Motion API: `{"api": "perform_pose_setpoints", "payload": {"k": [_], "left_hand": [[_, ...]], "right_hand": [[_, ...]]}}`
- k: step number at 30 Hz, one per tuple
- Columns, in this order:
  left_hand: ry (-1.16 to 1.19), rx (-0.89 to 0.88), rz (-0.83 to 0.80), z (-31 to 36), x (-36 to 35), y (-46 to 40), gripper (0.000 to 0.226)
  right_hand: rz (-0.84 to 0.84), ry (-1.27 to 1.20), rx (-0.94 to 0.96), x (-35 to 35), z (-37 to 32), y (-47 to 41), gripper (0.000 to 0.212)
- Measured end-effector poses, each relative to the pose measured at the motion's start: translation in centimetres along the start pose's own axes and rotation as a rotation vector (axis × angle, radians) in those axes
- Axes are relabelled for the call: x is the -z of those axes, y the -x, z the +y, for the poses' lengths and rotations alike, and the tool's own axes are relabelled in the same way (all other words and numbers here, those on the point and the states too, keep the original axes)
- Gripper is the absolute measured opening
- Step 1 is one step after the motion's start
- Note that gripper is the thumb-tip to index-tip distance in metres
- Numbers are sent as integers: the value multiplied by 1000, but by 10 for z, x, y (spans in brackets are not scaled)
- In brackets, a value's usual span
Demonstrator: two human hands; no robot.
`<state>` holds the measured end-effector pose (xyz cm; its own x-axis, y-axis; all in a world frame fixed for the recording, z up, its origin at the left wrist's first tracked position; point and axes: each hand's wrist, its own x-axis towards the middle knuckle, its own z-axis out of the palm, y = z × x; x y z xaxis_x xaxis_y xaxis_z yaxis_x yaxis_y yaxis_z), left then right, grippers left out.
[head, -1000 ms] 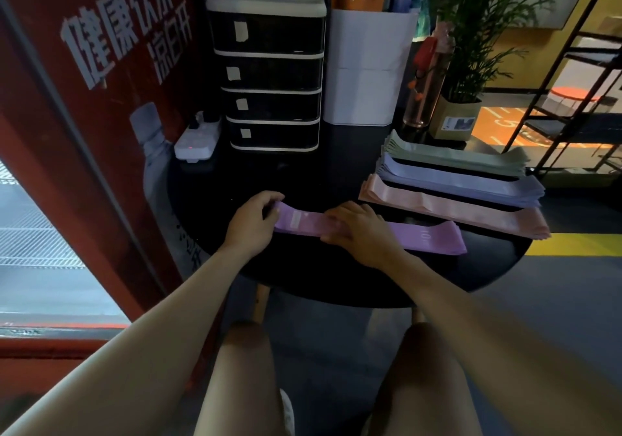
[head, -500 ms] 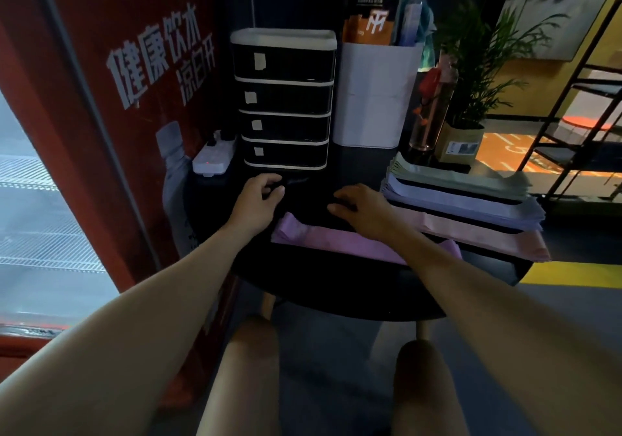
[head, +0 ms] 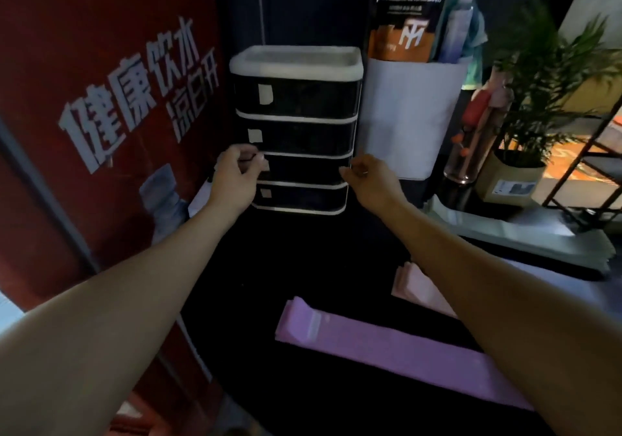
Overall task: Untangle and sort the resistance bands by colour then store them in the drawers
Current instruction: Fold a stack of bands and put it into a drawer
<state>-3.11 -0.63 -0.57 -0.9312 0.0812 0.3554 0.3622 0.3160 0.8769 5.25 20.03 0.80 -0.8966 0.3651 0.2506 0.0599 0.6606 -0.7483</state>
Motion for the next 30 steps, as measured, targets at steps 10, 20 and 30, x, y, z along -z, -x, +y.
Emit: {"api": "perform_pose_setpoints", "payload": {"k": [10,20,30], "left_hand": [[-4,184,109,52,29,-78,36],[100,399,-68,101,33,-122,45],[73,500,33,104,36,-120,41]], "right_hand": [[149,-146,-170,12,-45,-74,33],[125,-315,-349,31,-95,-101,33],[201,-280,-399,33,-104,-99,28]]}}
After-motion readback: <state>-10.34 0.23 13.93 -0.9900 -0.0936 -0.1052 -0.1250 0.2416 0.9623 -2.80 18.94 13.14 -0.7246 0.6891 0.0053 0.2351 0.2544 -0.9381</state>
